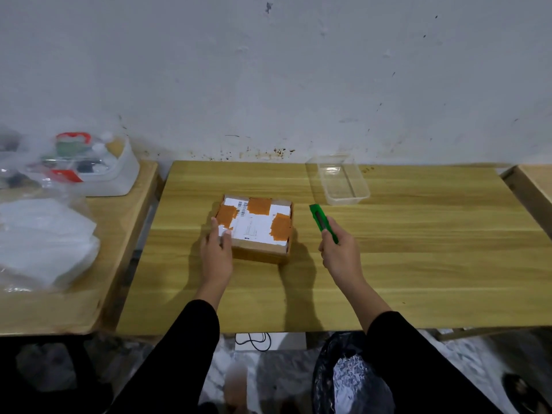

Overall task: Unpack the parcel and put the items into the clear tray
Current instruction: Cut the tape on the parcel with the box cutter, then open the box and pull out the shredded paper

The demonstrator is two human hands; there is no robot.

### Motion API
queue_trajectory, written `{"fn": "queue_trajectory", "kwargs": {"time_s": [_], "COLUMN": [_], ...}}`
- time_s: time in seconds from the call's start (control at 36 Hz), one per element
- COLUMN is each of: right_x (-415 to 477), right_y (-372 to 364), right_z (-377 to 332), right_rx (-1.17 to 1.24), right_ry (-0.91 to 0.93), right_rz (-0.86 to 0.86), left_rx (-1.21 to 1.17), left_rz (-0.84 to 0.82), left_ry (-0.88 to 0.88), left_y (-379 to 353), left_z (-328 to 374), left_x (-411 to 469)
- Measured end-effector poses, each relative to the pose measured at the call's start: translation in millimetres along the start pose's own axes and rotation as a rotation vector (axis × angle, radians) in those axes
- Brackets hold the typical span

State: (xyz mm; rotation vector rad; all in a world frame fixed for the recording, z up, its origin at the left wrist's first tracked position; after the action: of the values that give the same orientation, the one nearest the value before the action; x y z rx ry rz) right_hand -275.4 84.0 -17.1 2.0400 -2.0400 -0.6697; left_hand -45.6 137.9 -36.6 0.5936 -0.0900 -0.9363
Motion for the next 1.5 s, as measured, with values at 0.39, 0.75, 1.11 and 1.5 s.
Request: {"fn": "queue_trajectory", "kwargs": {"time_s": [0.39,0.75,1.11,1.5], "right_x": [29,123,184,208], "right_y": [-31,-78,-108,-116], "right_z": [21,5,-4,-14], "right_rx": [0.023,-0.272,-0.621,-0.803], "right_ry": [-0.007,0.127,0.138,0.108], "right_rz": [-0.142,-0.064,0.0,0.091], "left_rx": [-0.163,-0.116,-0.161,-0.26], "left_rz": [0.193,0.008,-0.165,-0.181], "left_ry": [0.127,0.04,-0.06,-0.064], "left_y": [-3,-12,-23,-25], "left_z": [7,19,27,21], "left_x": [47,126,166,171]}}
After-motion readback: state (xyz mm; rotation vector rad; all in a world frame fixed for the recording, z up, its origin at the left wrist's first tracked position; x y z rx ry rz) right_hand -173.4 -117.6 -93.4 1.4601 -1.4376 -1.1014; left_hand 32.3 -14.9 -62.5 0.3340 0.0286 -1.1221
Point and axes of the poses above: each hand's wrist, its own x-axis towards the middle knuckle, its own y-axis out of the back of the hand, z = x × y, the point moved 4 cm from there along x, towards the middle knuckle, and after that the axes turned 9 degrees about -x, right-handed, at the moved point
